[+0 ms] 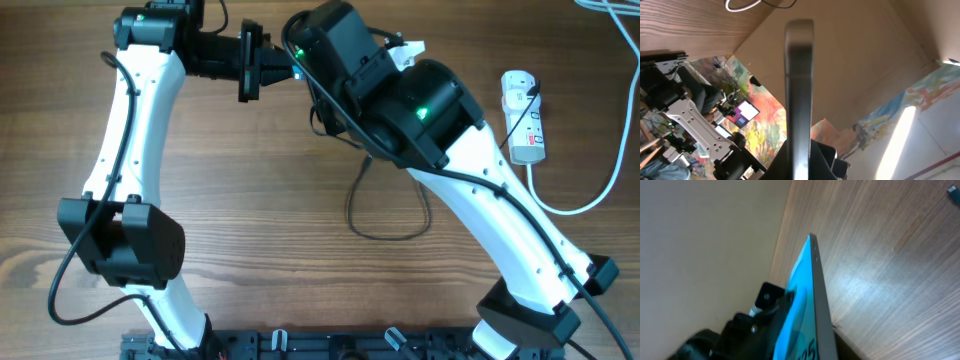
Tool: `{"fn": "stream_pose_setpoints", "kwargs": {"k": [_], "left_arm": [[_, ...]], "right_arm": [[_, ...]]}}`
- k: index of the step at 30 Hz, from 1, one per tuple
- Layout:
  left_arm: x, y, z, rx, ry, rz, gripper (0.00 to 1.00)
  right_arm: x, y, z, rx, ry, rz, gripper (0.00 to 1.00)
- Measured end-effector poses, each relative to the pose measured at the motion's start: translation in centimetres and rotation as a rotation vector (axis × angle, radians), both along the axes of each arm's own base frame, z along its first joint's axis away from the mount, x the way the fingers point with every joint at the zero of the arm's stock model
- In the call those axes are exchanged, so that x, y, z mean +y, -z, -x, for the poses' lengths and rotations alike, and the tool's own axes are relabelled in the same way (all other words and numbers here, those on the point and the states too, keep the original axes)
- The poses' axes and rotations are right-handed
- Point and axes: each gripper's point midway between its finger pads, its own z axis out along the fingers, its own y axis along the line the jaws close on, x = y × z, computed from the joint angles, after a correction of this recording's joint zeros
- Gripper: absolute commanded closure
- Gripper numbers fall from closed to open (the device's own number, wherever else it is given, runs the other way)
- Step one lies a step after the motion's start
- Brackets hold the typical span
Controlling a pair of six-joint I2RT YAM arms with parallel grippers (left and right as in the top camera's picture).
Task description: Plug charger to phone and switch on socket
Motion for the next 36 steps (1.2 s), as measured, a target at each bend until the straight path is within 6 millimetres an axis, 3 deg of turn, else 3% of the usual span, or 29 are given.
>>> {"fn": "stream_pose_setpoints", "kwargs": {"k": [5,9,12,16,21,25,29,32,36], "left_arm": [[-0.2,0.2,0.1,0.000,0.003,-0.010,0.96],[-0.1,0.5,-0.7,-0.054,-0.010,-0.034,0.96],[0.9,1.8,-1.7,-0.075,-0.056,-0.116,0.96],[3.1,3.8,-3.2,-0.165,-0.106,-0.246,0.96],[5.7,6.9,-4.1,-0.296,-0.107,-0.468,0.96],[8.4,9.8,-3.9,-0.291,-0.101,-0.693,0.96],[11.2,11.8,-3.6,-0.280,-0.091,-0.897,0.96],[12.8,12.6,-3.5,-0.279,-0.083,-1.018,0.96],[14.8,13.5,-2.8,-0.260,-0.058,-1.177,0.96]], "right_arm": [[-0.5,0.6,0.5,0.019,0.001,0.040,0.25],[-2.3,1.3,1.0,0.034,0.019,0.133,0.15],[-4.3,0.4,0.4,-0.008,0.012,0.208,0.01],[-8.8,-1.0,-0.3,-0.056,-0.096,0.408,0.00],[-14.7,0.8,-0.3,0.062,-0.278,0.662,0.00],[-16.3,2.1,-0.5,0.126,-0.338,0.729,0.00],[-15.6,5.3,-1.0,0.199,-0.411,0.761,0.00],[-13.9,9.4,-2.2,0.248,-0.531,0.769,0.00],[-12.8,15.0,-2.4,0.354,-0.638,0.771,0.02]]}}
